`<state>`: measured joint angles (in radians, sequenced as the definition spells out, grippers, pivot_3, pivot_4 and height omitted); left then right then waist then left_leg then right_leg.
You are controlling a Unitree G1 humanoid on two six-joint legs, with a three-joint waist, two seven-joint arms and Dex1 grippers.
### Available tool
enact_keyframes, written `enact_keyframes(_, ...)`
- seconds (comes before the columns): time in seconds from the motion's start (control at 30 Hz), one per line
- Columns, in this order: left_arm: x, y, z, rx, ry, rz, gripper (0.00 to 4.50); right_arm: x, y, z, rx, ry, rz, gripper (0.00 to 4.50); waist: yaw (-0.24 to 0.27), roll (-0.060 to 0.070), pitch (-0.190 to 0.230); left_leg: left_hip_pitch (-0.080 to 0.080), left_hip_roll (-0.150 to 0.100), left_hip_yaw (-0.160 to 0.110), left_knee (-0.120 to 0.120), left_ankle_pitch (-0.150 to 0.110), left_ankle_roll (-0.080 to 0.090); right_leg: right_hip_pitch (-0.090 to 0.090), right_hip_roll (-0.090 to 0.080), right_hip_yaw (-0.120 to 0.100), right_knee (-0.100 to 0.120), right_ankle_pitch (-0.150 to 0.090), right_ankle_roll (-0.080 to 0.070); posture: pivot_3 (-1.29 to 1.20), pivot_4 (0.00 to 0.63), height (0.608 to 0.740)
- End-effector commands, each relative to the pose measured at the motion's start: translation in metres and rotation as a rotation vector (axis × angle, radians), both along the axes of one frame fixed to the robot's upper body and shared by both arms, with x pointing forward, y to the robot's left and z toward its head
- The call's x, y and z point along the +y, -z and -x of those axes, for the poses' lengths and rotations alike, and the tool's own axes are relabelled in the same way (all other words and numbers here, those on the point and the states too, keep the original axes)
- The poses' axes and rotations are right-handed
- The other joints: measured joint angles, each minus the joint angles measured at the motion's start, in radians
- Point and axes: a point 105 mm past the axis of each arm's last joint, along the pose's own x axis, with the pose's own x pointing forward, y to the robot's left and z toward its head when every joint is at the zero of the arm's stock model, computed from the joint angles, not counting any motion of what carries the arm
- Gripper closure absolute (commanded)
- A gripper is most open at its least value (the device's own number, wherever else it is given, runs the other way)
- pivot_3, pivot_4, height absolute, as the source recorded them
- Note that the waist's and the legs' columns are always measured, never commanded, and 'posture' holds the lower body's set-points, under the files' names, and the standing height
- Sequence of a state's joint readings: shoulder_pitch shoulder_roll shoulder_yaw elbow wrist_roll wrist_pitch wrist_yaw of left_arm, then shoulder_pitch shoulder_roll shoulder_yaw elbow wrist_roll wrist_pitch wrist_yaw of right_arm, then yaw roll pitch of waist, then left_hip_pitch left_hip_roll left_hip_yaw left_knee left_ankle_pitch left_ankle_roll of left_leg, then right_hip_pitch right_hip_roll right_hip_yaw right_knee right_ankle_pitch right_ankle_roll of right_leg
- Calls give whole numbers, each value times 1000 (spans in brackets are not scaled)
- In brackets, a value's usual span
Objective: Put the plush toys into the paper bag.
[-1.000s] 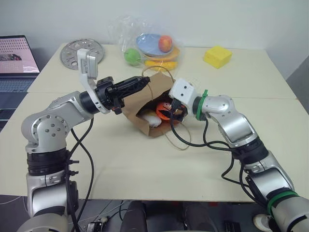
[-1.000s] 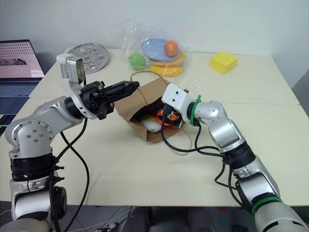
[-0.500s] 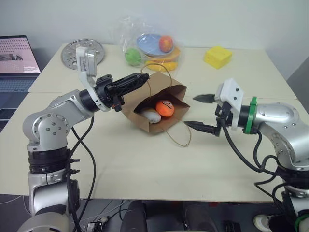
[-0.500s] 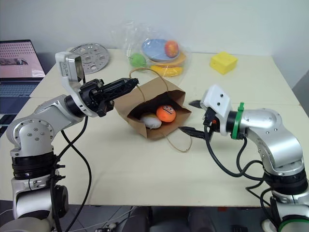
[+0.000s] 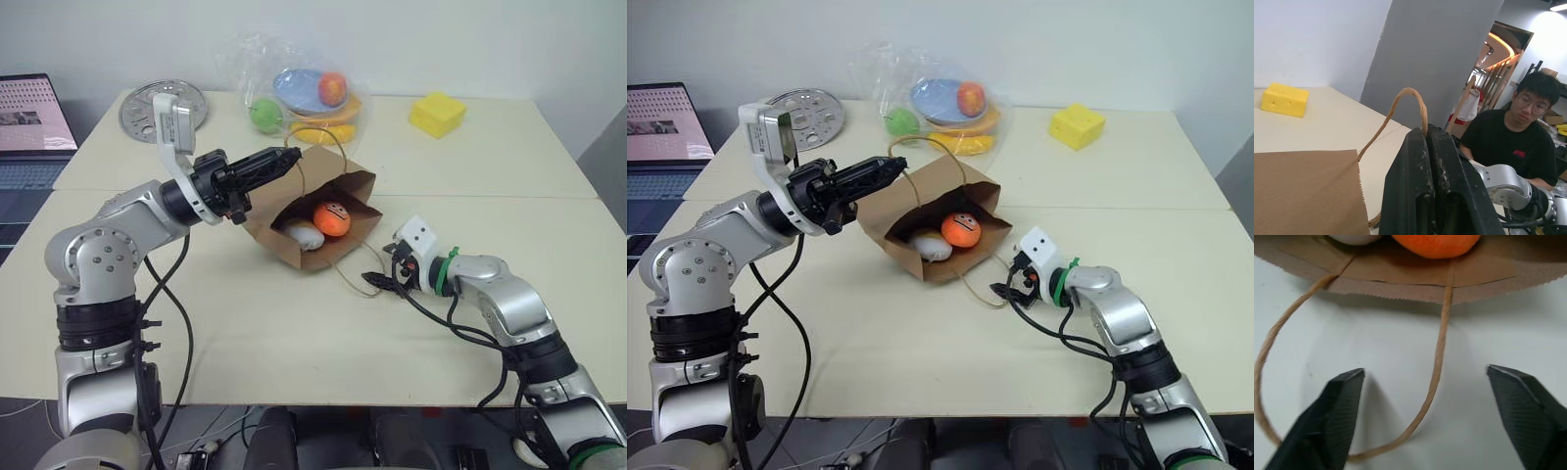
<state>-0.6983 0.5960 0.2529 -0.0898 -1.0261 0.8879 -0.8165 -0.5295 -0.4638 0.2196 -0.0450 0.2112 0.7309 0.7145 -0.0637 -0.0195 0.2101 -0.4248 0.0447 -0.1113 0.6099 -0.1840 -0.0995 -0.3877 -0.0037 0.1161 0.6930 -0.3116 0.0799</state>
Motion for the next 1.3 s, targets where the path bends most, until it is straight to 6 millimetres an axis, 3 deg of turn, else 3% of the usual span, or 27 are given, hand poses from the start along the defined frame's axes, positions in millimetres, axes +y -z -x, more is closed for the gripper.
enact_keyframes(0.03,5,-15,7,-70,-18,5,4500,6,-16,6,6,-42,-67,1591,1,0,0,0,0,0,0,0,0,0,0,0,0,0,0,0,150,740)
enact_keyframes(0.27,13,-21,6,-88,-60,16,4500,2,-28,10,113,-5,-233,4282,3,0,0,0,0,0,0,0,0,0,0,0,0,0,0,0,150,740)
enact_keyframes(0.3,14,-21,6,-87,-60,15,4500,2,-30,11,116,-6,-240,4462,3,0,0,0,0,0,0,0,0,0,0,0,0,0,0,0,150,740)
enact_keyframes(0.37,14,-21,6,-85,-60,15,4500,2,-35,14,121,-12,-256,4462,3,0,0,0,0,0,0,0,0,0,0,0,0,0,0,0,150,740)
enact_keyframes(0.6,5,-39,2,-137,-45,34,4500,-20,-122,35,71,-62,-442,4462,7,0,0,-1,0,0,0,0,0,0,0,0,0,0,0,0,150,740)
enact_keyframes(0.77,0,-41,-11,-144,-64,37,4500,-23,-150,35,63,-48,-502,4462,6,0,0,0,0,0,-1,0,0,0,1,-1,0,0,0,0,150,740)
enact_keyframes(0.93,-8,-25,-31,-113,-69,3,4500,-16,-149,27,77,-8,-534,4462,6,0,0,0,0,0,-1,0,0,-1,0,0,0,0,0,0,150,740)
enact_keyframes(1.3,-13,-27,-48,-137,-77,18,4500,-10,-167,24,35,14,-584,4462,5,0,0,-2,0,0,-1,0,0,-2,0,-1,0,0,0,0,150,740)
